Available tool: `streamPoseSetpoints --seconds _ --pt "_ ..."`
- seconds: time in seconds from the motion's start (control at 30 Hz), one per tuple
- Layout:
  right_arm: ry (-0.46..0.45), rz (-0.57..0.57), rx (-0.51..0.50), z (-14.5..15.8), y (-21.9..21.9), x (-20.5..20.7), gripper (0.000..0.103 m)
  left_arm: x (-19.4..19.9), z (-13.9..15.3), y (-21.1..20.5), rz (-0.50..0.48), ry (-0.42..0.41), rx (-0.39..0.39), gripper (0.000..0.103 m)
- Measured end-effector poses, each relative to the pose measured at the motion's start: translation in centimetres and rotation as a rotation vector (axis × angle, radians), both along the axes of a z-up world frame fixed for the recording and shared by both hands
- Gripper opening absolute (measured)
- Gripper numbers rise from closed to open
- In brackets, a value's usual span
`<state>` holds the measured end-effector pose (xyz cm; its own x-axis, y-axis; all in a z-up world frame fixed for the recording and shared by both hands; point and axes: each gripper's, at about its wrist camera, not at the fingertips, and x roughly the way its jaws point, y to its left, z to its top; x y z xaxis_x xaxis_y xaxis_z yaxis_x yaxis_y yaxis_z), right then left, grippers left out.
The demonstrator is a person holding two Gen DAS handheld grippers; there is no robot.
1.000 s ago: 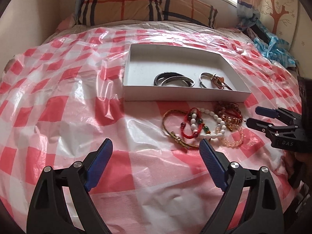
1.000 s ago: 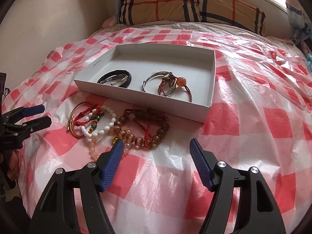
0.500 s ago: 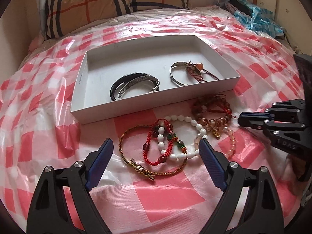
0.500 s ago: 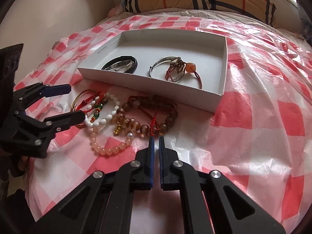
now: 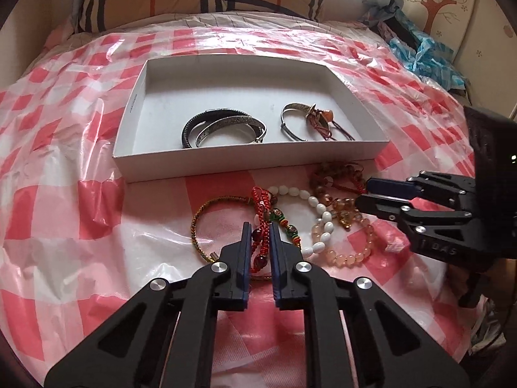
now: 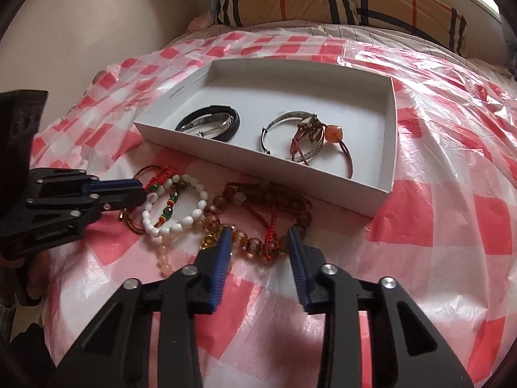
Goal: Organize jewelry
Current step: 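Grasp the red beaded bracelet with the left tool and lift it, then grasp the red cord bracelet with the right tool while the left tool holds the red beads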
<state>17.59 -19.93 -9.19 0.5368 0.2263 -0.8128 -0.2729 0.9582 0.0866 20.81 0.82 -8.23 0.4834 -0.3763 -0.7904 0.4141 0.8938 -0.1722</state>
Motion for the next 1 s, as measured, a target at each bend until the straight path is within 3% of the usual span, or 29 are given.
streamPoseSetpoints --seconds 0.03,0.07,0.3,0.53,1.0 --pt "0.007 -0.002 0.005 0.0 -0.2 0.0 0.005 -0.3 0.4 0.3 0.0 -0.007 -0.021 0.01" --pt "0.005 -0.002 0.015 0.2 -0.4 -0.2 0.004 -0.4 0.7 0.5 0.002 -0.012 -0.034 0.01" --pt "-0.038 -0.02 0.063 1.9 -2.2 -3.5 0.004 -1.6 1.8 1.1 0.002 -0.026 -0.068 0.01" --pt "-0.069 -0.046 0.115 3.5 -3.7 -6.1 0.004 -3.1 1.8 1.3 0.021 -0.051 -0.053 0.01" --pt "-0.192 -0.048 0.264 8.5 -4.4 -7.3 0.004 -3.4 3.7 2.2 0.096 -0.124 -0.083 0.01"
